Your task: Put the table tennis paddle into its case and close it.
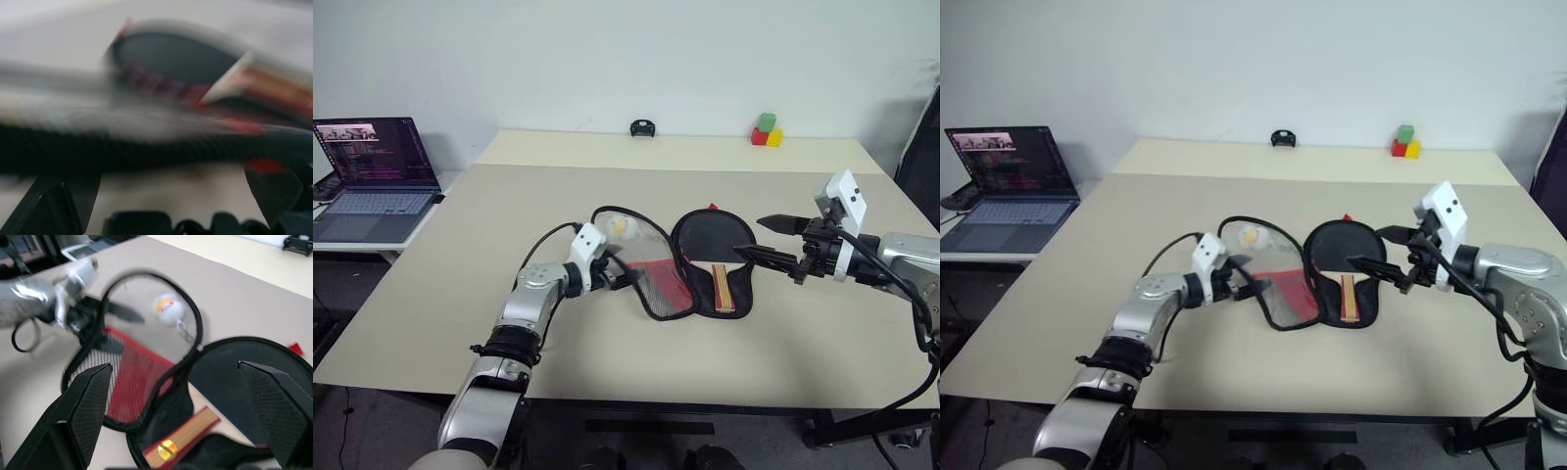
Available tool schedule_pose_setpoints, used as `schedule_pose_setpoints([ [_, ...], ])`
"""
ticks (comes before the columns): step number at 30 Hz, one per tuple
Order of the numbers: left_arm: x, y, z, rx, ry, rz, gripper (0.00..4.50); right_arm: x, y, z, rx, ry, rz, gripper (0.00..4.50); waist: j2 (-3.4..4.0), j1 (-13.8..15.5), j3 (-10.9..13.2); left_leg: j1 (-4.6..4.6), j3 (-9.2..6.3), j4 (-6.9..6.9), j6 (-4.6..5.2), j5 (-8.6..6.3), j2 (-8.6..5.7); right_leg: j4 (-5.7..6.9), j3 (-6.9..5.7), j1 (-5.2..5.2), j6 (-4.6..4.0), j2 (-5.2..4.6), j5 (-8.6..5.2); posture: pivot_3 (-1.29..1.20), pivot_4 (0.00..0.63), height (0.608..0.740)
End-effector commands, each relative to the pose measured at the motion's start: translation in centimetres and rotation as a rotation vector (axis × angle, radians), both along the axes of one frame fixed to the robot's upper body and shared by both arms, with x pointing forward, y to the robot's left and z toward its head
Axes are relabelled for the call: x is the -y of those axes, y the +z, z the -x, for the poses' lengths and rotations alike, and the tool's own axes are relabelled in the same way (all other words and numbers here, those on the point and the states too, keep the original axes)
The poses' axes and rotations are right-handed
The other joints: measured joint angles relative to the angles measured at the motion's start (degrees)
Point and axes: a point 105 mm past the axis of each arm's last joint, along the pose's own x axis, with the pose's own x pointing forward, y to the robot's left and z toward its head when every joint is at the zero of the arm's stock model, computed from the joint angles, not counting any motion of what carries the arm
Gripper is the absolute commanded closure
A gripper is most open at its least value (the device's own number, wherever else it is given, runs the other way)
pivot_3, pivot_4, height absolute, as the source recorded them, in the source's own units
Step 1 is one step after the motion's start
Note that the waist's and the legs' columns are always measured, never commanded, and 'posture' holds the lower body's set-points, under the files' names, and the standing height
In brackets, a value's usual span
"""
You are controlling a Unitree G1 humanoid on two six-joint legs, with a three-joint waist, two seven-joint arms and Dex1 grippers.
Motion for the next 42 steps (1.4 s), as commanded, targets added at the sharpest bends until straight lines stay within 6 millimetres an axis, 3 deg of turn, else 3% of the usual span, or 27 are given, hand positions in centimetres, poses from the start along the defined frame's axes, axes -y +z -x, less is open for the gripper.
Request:
schedule_pose_setpoints([
  [1,3.7,5.2,1.9,0.11,-0.152,0.087,0.0,0.5,1.4,0.9,0.061,-0.017,0.006,0.01,0.0,0.0,0.0,0.01,0.02,0.01,0.0,0.0,0.0,0.01,0.02,0.0,0.0,0.0,0.0,0.0,0.15,0.74],
  [4,6.2,6.6,2.0,0.133,-0.206,0.114,0.0,1.0,1.4,1.1,0.061,-0.048,0.007,0.01,0.0,-0.01,0.0,0.09,0.03,0.01,0.0,0.0,0.01,0.03,0.03,0.07,0.01,0.05,0.0,0.0,0.15,0.74],
  [8,8.7,6.0,0.1,0.14,-0.173,0.098,0.0,1.8,1.4,1.1,0.064,-0.101,0.01,0.01,0.0,-0.11,0.0,0.17,0.11,0.02,0.01,0.01,0.03,0.08,0.06,0.11,0.01,0.31,-0.01,0.0,0.15,0.74],
  [13,9.5,6.0,-0.4,0.167,-0.18,0.109,0.0,2.3,0.9,1.0,0.047,-0.141,0.012,0.01,0.0,-0.37,0.0,0.18,0.17,-0.01,0.01,0.0,0.07,0.07,0.1,0.07,0.01,0.38,-0.01,0.0,0.15,0.74],
  [19,6.0,5.7,-0.1,0.169,-0.189,0.103,0.0,2.1,-1.3,0.4,-0.023,-0.171,-0.003,0.01,0.0,-0.47,0.0,0.15,0.15,-0.02,0.01,0.0,0.07,0.03,0.16,0.06,0.01,0.37,-0.01,0.0,0.15,0.74],
  [24,1.5,4.0,2.5,0.099,-0.259,0.041,0.0,1.4,-3.5,-0.5,-0.111,-0.152,-0.025,0.01,0.01,-1.13,-0.01,0.2,0.13,-0.03,0.0,0.01,0.11,0.08,0.18,0.06,0.01,0.37,-0.01,0.0,0.15,0.74],
  [32,-4.2,3.9,4.8,0.065,-0.202,-0.053,0.0,2.1,-6.8,-5.0,-0.208,-0.301,-0.041,0.01,0.02,-1.47,-0.01,0.18,0.11,0.01,0.0,0.01,0.09,0.09,0.16,0.06,0.0,0.31,0.0,0.0,0.15,0.74],
  [37,-5.8,4.6,4.8,0.078,-0.118,-0.056,0.0,3.2,-8.8,-7.8,-0.242,-0.422,-0.039,0.01,0.02,-1.47,-0.01,0.17,0.1,0.01,0.0,0.01,0.1,0.1,0.14,0.06,0.0,0.3,0.0,0.0,0.15,0.74],
  [42,-6.0,4.5,5.1,0.076,-0.101,-0.059,0.0,2.6,-10.3,-8.8,-0.284,-0.417,-0.042,0.01,0.02,-1.46,-0.01,0.16,0.12,0.0,0.0,0.01,0.1,0.06,0.15,0.05,0.0,0.3,0.0,0.0,0.15,0.74],
])
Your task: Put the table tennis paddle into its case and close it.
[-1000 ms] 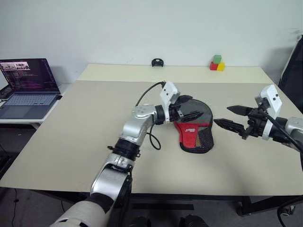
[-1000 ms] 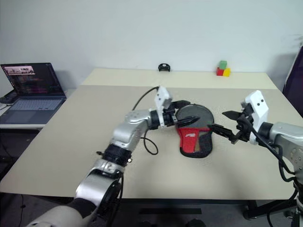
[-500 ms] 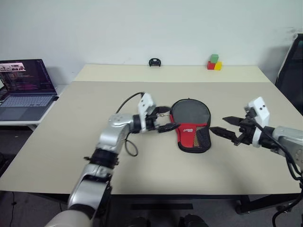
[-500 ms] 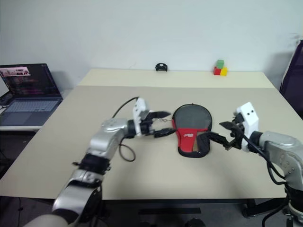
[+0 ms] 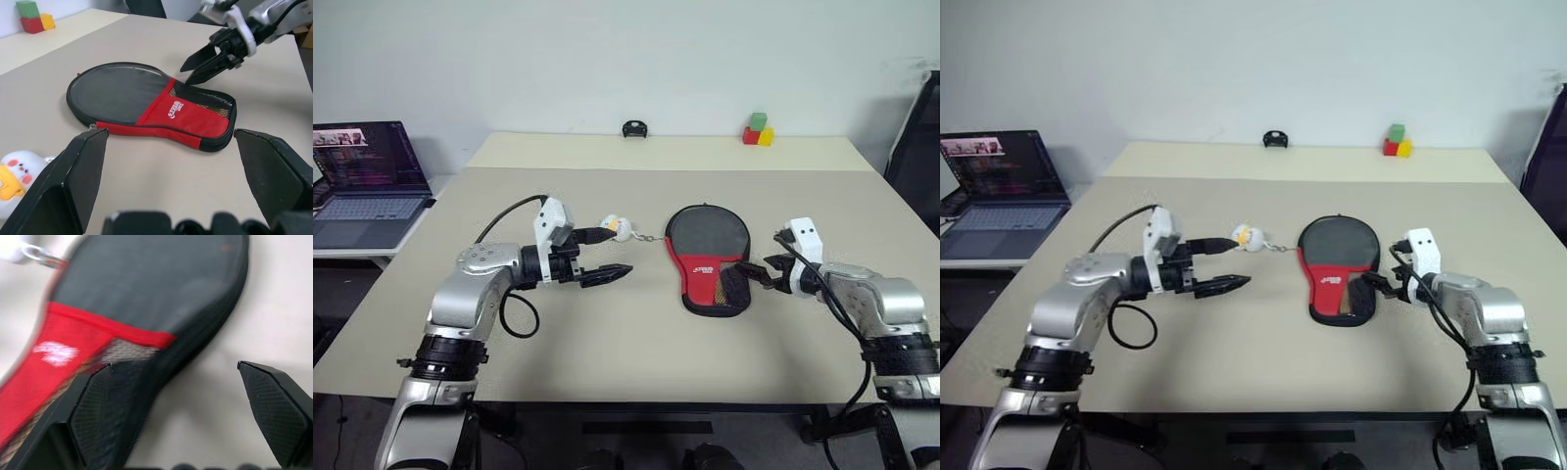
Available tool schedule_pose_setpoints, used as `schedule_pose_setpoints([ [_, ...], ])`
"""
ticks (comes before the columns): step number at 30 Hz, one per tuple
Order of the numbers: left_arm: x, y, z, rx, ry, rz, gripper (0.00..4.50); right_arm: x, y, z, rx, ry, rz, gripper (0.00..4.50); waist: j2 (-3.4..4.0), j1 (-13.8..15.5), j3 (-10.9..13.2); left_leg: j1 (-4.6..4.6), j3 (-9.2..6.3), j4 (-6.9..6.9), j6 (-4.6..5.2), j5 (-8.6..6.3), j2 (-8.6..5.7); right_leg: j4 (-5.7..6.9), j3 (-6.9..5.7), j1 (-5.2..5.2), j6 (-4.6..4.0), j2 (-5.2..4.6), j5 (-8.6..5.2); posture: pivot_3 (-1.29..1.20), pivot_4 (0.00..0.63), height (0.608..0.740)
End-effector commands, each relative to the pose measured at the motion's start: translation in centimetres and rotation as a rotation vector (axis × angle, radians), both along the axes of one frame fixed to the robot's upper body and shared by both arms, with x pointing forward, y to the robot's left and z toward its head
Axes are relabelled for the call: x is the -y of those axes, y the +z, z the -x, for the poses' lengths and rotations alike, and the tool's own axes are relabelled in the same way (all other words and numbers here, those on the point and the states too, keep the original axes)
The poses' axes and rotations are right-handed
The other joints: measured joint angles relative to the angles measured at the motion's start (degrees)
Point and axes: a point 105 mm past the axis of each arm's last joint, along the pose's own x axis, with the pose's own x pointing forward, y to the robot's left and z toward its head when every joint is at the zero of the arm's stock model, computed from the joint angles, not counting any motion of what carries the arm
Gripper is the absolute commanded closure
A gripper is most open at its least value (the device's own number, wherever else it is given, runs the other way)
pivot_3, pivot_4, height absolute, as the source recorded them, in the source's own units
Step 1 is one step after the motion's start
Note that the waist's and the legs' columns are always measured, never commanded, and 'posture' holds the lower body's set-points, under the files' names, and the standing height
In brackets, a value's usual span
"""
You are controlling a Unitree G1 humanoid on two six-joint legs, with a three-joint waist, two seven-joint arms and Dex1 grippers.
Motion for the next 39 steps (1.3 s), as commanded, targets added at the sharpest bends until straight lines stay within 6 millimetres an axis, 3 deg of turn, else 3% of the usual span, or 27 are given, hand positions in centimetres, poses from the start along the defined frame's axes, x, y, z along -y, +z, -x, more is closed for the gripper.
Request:
schedule_pose_setpoints([
  [1,0.0,1.6,0.5,0.056,-0.003,0.015,0.0,-0.4,0.7,-0.8,0.039,0.017,0.012,0.01,0.0,-0.02,0.0,-0.01,0.01,0.0,0.0,0.0,0.0,0.0,0.01,-0.01,0.0,0.0,0.0,0.0,0.15,0.74],
  [8,0.0,1.6,0.3,0.058,0.012,0.012,0.0,-0.6,-1.1,-1.0,-0.022,0.037,0.047,0.01,0.0,-0.13,0.0,0.03,0.01,0.01,0.0,0.0,0.01,0.05,0.02,-0.01,0.0,0.0,0.0,0.0,0.15,0.74],
  [18,0.0,1.1,0.3,0.054,0.017,-0.002,0.0,-2.8,-2.1,-1.1,-0.06,0.124,0.078,0.01,-0.07,-0.55,-0.05,0.12,0.04,0.01,0.0,0.0,0.06,0.09,0.06,0.02,-0.03,0.0,0.02,0.0,0.15,0.74],
  [21,-0.3,0.8,0.4,0.051,0.025,-0.015,0.0,-4.1,-2.7,-0.9,-0.083,0.168,0.081,0.58,-0.07,-0.88,-0.05,0.17,0.06,0.01,0.0,0.0,0.09,0.11,0.07,0.02,-0.05,0.0,0.03,0.0,0.15,0.74],
  [33,-1.1,0.1,0.7,0.035,0.042,-0.044,0.0,-5.4,-3.4,-0.8,-0.107,0.206,0.074,4.47,-0.1,-1.48,-0.09,0.25,0.07,0.0,0.0,0.0,0.18,0.14,0.08,0.05,-0.11,0.04,0.07,0.0,0.15,0.74],
  [39,-2.4,-1.8,2.1,-0.039,0.031,-0.098,0.0,-6.6,-2.6,0.4,-0.09,0.243,0.044,4.49,-0.09,-1.58,-0.09,0.23,0.06,-0.05,-0.01,0.0,0.24,0.11,0.09,0.03,-0.12,0.05,0.07,0.0,0.15,0.74],
])
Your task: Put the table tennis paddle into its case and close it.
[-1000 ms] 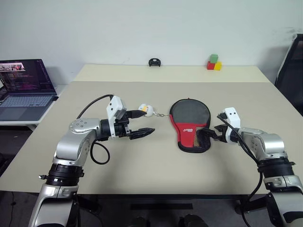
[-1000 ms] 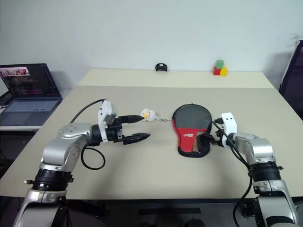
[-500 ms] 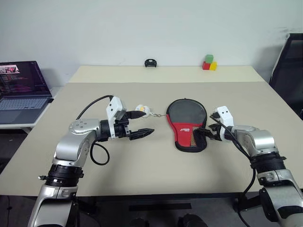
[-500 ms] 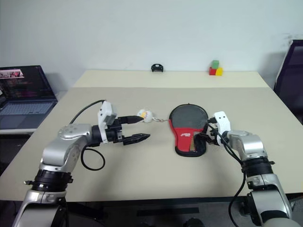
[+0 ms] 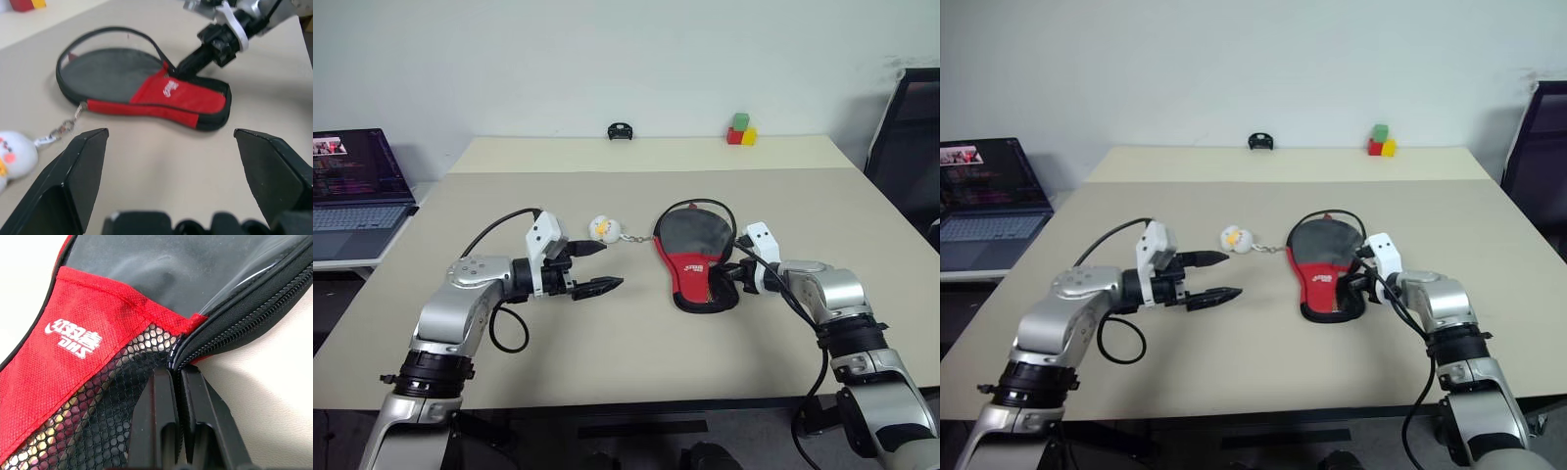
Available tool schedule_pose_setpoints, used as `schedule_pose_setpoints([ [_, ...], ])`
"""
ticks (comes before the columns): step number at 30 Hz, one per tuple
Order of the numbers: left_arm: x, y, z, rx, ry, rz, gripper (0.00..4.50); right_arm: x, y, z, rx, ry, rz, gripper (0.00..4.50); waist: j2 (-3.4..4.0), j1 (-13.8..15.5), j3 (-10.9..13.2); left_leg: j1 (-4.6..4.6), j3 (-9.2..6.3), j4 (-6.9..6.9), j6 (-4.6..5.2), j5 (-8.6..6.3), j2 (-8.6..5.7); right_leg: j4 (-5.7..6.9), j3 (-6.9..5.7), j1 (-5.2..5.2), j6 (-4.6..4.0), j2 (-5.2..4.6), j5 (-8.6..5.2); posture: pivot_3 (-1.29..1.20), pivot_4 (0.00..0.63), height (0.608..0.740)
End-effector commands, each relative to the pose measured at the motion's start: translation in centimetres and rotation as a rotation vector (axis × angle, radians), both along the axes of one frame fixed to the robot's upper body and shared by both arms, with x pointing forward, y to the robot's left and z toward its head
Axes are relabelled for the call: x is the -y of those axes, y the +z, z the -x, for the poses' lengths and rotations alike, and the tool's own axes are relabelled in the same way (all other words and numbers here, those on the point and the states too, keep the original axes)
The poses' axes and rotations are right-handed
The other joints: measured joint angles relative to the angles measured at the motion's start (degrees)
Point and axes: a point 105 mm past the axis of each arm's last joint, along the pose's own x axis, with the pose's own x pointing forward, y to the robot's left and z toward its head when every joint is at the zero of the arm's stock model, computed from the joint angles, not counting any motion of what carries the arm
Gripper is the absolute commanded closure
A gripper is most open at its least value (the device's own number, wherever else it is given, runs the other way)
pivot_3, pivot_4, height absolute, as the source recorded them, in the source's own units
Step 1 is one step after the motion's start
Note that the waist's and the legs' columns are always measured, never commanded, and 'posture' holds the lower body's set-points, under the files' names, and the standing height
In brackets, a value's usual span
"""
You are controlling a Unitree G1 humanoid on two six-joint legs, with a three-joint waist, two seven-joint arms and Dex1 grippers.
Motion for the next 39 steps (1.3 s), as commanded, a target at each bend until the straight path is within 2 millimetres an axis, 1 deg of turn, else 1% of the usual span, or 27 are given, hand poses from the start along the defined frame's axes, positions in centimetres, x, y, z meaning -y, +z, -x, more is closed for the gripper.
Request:
schedule_pose_setpoints([
  [1,-0.6,0.3,1.1,0.011,-0.031,-0.028,0.0,-1.6,-0.7,1.5,-0.039,0.058,-0.012,4.49,0.0,0.01,0.0,-0.01,0.0,-0.02,0.0,0.0,0.01,-0.01,0.0,-0.01,0.0,0.0,0.0,0.0,0.15,0.74],
  [2,-0.6,0.2,1.3,0.007,-0.035,-0.033,0.0,-1.7,-0.7,1.7,-0.036,0.06,-0.011,4.49,0.0,0.05,0.0,-0.03,-0.01,-0.04,0.0,0.0,0.02,-0.04,-0.01,-0.02,-0.01,0.01,-0.01,0.0,0.15,0.74],
  [6,-1.0,-0.9,3.1,-0.041,-0.092,-0.069,0.0,-3.6,-0.4,4.0,-0.029,0.133,-0.03,4.49,0.0,0.11,0.0,-0.14,-0.02,-0.06,-0.02,-0.02,0.05,-0.11,-0.04,-0.08,-0.03,0.0,-0.03,0.0,0.15,0.74],
  [11,-1.0,-1.5,4.3,-0.072,-0.134,-0.095,0.0,-5.6,0.0,6.2,-0.038,0.203,-0.062,4.49,0.01,0.09,0.0,-0.13,-0.01,-0.08,-0.04,-0.03,0.09,-0.08,-0.04,-0.1,-0.08,0.02,-0.06,0.0,0.15,0.74],
  [14,-1.0,-1.8,5.0,-0.083,-0.156,-0.113,0.0,-6.3,0.1,7.3,-0.046,0.225,-0.075,4.49,0.01,0.08,0.01,-0.11,-0.02,-0.07,-0.04,-0.03,0.1,-0.05,-0.05,-0.1,-0.08,0.04,-0.06,0.0,0.15,0.74],
  [17,-1.1,-2.1,5.8,-0.092,-0.182,-0.142,0.0,-7.0,-0.1,9.0,-0.075,0.264,-0.094,4.49,0.01,0.11,0.01,-0.12,-0.02,-0.07,-0.04,-0.03,0.11,-0.06,-0.06,-0.1,-0.08,0.04,-0.06,0.0,0.15,0.74],
  [20,-1.3,-2.3,6.7,-0.109,-0.206,-0.163,0.0,-7.1,-0.5,10.5,-0.105,0.284,-0.098,4.49,0.02,0.18,0.01,-0.13,-0.03,-0.08,-0.04,-0.03,0.11,-0.09,-0.07,-0.1,-0.09,0.04,-0.07,0.0,0.15,0.74],
  [25,-1.5,-2.6,7.6,-0.134,-0.232,-0.189,0.0,-6.9,-0.9,12.2,-0.148,0.295,-0.102,4.49,0.02,0.32,0.01,-0.13,-0.05,-0.08,-0.04,-0.03,0.11,-0.08,-0.09,-0.09,-0.09,0.04,-0.08,0.0,0.15,0.74],
  [28,-1.4,-2.7,7.8,-0.143,-0.241,-0.189,0.0,-6.9,-1.4,13.5,-0.184,0.292,-0.113,4.49,0.02,0.56,0.01,-0.13,-0.05,-0.08,-0.04,-0.03,0.11,-0.09,-0.11,-0.09,-0.09,0.04,-0.08,0.0,0.15,0.74],
  [31,-1.2,-2.7,7.9,-0.148,-0.249,-0.189,0.0,-6.8,-1.4,14.3,-0.2,0.281,-0.128,4.49,0.02,0.64,0.01,-0.13,-0.05,-0.08,-0.04,-0.03,0.11,-0.1,-0.11,-0.08,-0.09,0.04,-0.08,0.0,0.15,0.74],
  [35,-1.1,-2.7,7.9,-0.15,-0.254,-0.19,0.0,-6.5,-1.3,14.7,-0.21,0.254,-0.137,4.49,0.02,0.72,0.01,-0.13,-0.06,-0.08,-0.04,-0.03,0.11,-0.09,-0.12,-0.08,-0.09,0.05,-0.09,0.0,0.15,0.74],
  [39,-1.0,-2.6,7.6,-0.146,-0.258,-0.192,0.0,-6.2,-1.7,14.8,-0.222,0.222,-0.135,4.49,0.02,0.94,0.01,-0.13,-0.05,-0.07,-0.04,-0.03,0.11,-0.09,-0.12,-0.08,-0.09,0.05,-0.09,0.0,0.15,0.74],
])
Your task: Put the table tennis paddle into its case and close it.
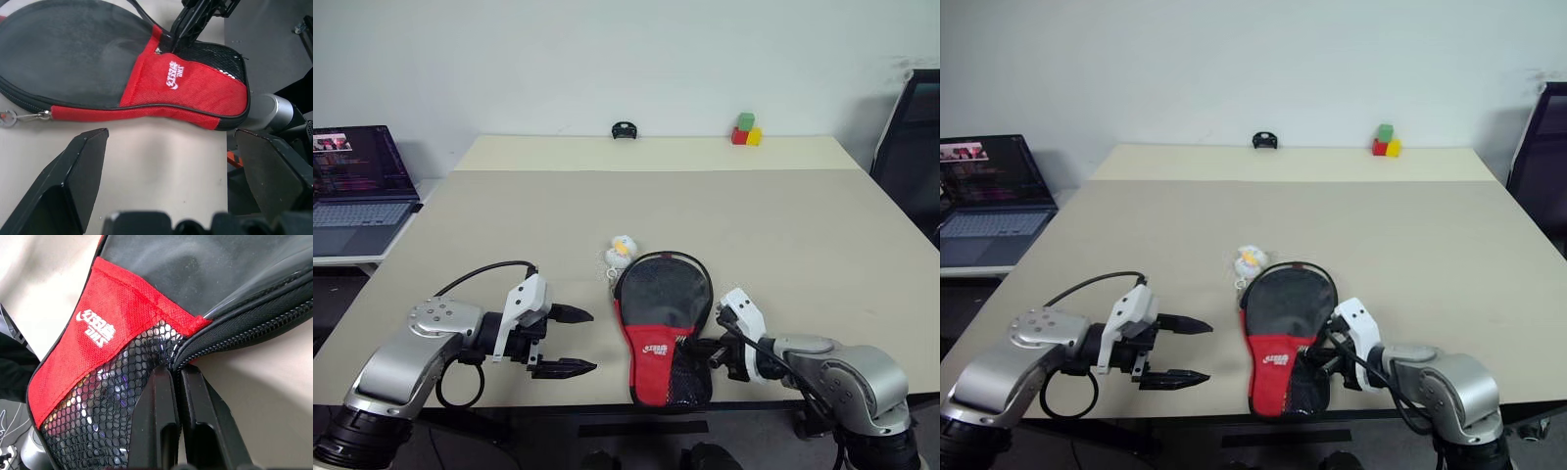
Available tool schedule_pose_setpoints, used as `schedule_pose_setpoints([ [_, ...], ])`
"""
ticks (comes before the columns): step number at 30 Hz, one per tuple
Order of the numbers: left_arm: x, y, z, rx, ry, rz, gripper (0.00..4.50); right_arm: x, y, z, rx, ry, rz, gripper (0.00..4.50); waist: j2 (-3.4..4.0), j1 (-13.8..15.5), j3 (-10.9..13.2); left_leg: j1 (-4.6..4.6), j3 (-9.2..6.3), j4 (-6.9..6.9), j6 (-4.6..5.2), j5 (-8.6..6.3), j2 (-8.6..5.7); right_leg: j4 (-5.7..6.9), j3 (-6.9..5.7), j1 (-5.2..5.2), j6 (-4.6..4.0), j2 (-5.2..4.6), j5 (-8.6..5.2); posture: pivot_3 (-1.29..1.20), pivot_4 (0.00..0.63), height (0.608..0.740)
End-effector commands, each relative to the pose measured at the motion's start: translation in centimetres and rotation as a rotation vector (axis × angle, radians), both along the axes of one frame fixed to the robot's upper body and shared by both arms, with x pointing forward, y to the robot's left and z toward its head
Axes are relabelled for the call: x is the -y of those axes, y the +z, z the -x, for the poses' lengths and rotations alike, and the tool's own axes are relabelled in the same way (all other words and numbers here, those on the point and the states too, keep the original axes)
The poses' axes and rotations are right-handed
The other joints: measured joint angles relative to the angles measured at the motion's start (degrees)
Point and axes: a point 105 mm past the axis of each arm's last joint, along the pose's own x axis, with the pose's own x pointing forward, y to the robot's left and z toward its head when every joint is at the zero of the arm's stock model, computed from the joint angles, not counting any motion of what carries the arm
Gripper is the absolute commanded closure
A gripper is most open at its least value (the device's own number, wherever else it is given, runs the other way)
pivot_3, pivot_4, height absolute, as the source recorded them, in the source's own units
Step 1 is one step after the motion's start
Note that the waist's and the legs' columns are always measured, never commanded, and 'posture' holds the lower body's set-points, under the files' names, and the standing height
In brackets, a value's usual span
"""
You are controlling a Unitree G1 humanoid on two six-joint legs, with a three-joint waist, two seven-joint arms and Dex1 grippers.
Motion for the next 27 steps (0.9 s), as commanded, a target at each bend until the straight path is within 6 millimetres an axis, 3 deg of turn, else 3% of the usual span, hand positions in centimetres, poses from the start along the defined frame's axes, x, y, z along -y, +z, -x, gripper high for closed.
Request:
schedule_pose_setpoints([
  [1,0.5,0.8,0.0,0.033,-0.04,-0.001,0.0,-0.4,0.0,0.7,-0.009,0.016,-0.014,4.49,0.0,0.11,0.0,0.0,0.0,0.0,0.0,0.0,0.0,0.0,0.0,0.0,0.0,0.0,0.0,0.0,0.15,0.74],
  [5,0.7,0.8,-0.2,0.037,-0.044,0.001,0.0,0.0,-0.1,0.1,-0.001,-0.03,-0.007,4.49,0.0,0.16,0.0,0.01,0.01,0.0,0.0,0.0,0.0,0.01,0.0,0.01,0.0,0.01,0.0,0.0,0.15,0.74],
  [6,0.8,0.8,-0.3,0.038,-0.045,0.002,0.0,0.3,-0.2,-0.1,0.004,-0.051,0.002,4.25,0.0,0.18,0.0,0.02,0.0,0.0,0.0,0.0,0.0,0.01,0.0,0.01,0.0,0.01,0.0,0.0,0.15,0.74],
  [12,1.0,0.7,-0.3,0.045,-0.037,0.012,0.0,2.2,-0.2,-0.3,0.013,-0.142,0.026,2.4,-0.01,0.39,-0.01,0.05,0.0,0.01,0.0,0.0,0.0,0.01,0.0,0.06,0.0,0.01,0.0,0.0,0.15,0.74],
  [19,1.1,0.5,-0.4,0.048,-0.023,0.022,0.0,4.3,1.6,-0.5,0.064,-0.226,0.029,0.05,-0.05,0.78,-0.03,0.05,-0.05,0.08,0.0,0.01,-0.05,0.03,-0.04,0.11,0.01,-0.01,0.01,0.0,0.15,0.74],
  [23,1.1,0.5,-0.5,0.052,-0.014,0.031,0.0,5.2,4.4,-1.3,0.149,-0.226,-0.025,0.02,-0.03,0.66,-0.02,0.03,-0.03,0.06,0.0,0.0,-0.05,0.03,-0.02,0.08,0.01,-0.01,0.01,0.0,0.15,0.74],
  [27,1.0,0.7,-1.3,0.067,0.038,0.053,0.0,4.5,8.0,-2.6,0.296,-0.142,-0.096,0.02,0.02,0.3,0.01,0.07,-0.01,0.02,0.0,0.0,-0.04,0.04,0.0,0.08,0.01,0.0,0.01,0.0,0.15,0.74],
])
